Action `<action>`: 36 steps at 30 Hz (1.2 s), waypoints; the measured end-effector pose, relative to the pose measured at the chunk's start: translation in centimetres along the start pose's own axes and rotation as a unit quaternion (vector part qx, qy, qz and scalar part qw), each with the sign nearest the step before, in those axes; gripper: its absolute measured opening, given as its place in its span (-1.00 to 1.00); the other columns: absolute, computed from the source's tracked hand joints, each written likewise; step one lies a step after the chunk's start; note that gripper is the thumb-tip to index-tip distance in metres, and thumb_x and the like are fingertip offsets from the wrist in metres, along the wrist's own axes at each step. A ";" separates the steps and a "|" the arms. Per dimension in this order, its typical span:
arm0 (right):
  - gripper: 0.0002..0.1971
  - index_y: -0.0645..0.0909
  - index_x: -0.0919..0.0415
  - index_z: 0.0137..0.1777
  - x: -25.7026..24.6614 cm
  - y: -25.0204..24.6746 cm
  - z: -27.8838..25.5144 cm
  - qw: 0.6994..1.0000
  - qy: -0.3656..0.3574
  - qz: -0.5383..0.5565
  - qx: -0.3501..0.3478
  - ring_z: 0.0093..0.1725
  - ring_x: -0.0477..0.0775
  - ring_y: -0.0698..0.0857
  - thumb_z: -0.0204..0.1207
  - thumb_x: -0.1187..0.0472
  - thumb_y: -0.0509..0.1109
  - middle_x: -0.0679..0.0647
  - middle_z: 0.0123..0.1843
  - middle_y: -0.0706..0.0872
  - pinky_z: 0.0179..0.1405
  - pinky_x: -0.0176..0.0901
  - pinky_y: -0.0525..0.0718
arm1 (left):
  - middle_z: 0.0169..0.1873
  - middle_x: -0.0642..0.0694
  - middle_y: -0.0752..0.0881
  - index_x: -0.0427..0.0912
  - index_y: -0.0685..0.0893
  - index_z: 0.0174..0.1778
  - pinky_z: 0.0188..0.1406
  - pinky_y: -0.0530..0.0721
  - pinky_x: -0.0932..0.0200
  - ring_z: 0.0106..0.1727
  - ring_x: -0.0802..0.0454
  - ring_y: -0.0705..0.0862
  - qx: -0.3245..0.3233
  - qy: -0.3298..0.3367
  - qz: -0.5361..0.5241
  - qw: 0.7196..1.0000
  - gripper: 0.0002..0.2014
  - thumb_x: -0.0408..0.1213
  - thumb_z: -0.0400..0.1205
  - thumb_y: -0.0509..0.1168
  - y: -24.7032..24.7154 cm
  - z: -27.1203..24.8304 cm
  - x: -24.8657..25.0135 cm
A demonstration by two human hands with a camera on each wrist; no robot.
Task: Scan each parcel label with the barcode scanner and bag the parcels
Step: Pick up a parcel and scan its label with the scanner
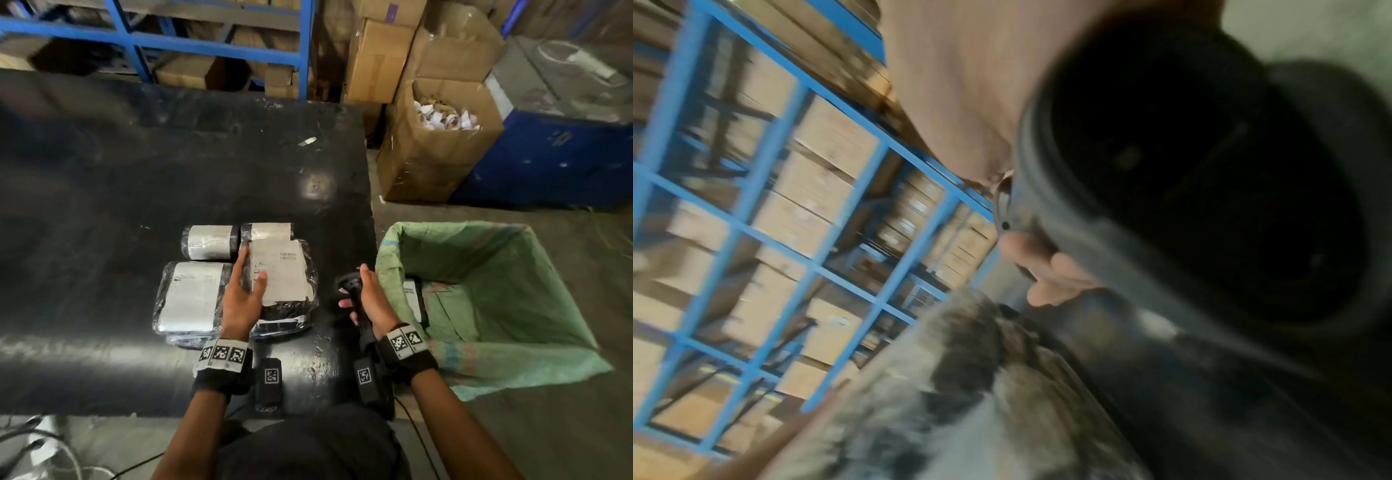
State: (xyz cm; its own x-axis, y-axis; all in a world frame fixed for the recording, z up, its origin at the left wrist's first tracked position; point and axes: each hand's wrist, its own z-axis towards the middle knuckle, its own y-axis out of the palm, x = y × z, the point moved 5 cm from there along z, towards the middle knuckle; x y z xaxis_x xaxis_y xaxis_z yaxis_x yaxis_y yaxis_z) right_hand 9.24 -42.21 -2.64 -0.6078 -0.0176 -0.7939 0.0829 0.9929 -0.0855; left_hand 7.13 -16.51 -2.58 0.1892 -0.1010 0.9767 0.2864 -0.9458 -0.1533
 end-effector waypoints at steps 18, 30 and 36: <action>-0.48 0.44 -0.17 0.41 -12.1 1.7 -12.8 0.958 -0.241 0.083 -0.134 -0.57 0.19 0.53 0.56 -0.34 -0.01 0.52 -0.14 0.68 -0.71 -0.23 0.52 | 0.20 -0.20 0.55 0.20 0.23 0.74 0.13 0.28 0.74 0.09 0.60 0.41 0.119 0.209 0.082 0.967 -0.36 -0.03 0.74 0.30 1.9 -1.8 5.8; -0.46 0.43 -0.09 0.45 -12.1 2.1 -13.8 0.955 -0.236 0.100 -0.151 -0.34 0.26 0.58 0.56 -0.30 0.04 0.38 0.05 0.75 -0.73 -0.23 0.52 | 0.13 -0.14 0.52 0.13 0.30 0.73 0.25 0.27 0.69 0.14 0.58 0.40 0.139 0.216 0.069 0.964 -0.37 -0.13 0.73 0.35 1.3 -2.3 5.9; -0.44 0.39 -0.03 0.48 -11.3 2.3 -13.2 0.955 -0.240 0.098 -0.147 -0.30 0.20 0.69 0.58 -0.28 0.05 0.36 0.19 0.72 -0.72 -0.23 0.53 | 0.27 -0.19 0.57 0.16 0.26 0.73 0.40 0.38 0.48 0.20 0.61 0.39 0.143 0.207 0.073 0.965 -0.35 -0.10 0.73 0.34 0.6 -3.2 5.4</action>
State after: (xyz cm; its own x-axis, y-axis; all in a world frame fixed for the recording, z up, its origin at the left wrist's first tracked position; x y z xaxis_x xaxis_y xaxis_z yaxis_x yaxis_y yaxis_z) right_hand 5.84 -38.17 14.05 -0.1661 0.1895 -0.9677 -0.1095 0.9718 0.2091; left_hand 5.29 -18.62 3.07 -0.1262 -0.3978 0.9087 0.5445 -0.7935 -0.2718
